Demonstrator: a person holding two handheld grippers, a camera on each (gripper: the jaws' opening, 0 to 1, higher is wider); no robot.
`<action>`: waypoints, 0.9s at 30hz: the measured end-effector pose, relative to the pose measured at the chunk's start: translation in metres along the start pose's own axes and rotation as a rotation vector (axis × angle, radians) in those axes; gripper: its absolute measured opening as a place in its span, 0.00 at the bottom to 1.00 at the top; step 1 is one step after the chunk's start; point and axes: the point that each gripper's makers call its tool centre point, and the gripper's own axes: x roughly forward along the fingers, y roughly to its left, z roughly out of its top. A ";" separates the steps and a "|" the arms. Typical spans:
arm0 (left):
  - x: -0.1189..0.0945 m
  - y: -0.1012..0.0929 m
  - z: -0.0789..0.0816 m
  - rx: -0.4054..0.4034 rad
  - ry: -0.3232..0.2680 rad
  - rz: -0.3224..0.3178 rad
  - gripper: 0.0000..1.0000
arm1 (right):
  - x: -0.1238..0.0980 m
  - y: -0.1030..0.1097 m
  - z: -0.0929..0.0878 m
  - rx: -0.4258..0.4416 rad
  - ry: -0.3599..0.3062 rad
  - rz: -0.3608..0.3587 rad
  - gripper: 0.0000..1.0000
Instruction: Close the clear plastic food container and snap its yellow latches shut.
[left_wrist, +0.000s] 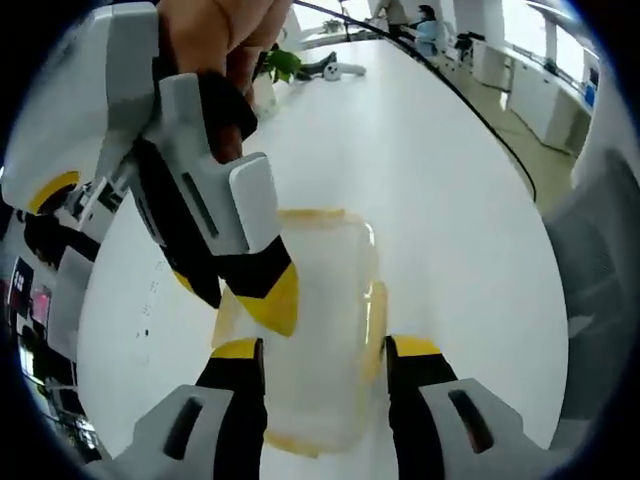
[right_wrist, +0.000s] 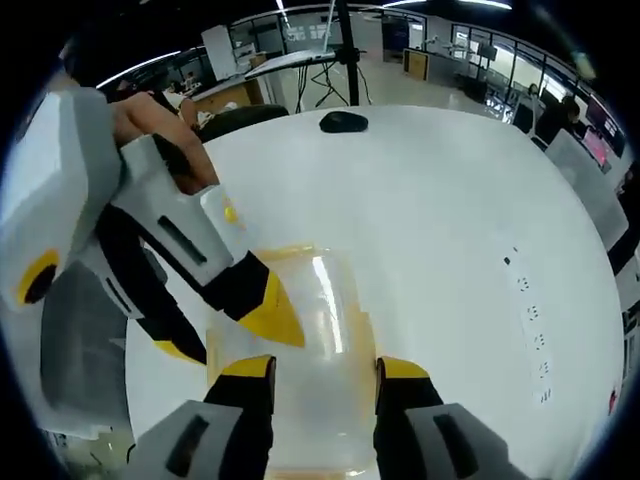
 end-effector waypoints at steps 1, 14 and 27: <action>0.000 0.001 0.000 0.000 -0.002 0.007 0.46 | 0.000 0.000 0.000 0.000 0.001 0.003 0.38; 0.004 0.002 -0.001 -0.012 0.037 0.060 0.45 | 0.003 -0.001 0.001 0.010 0.039 0.021 0.35; 0.004 0.004 -0.003 -0.042 0.065 0.071 0.40 | 0.010 -0.008 -0.008 0.064 0.174 0.090 0.28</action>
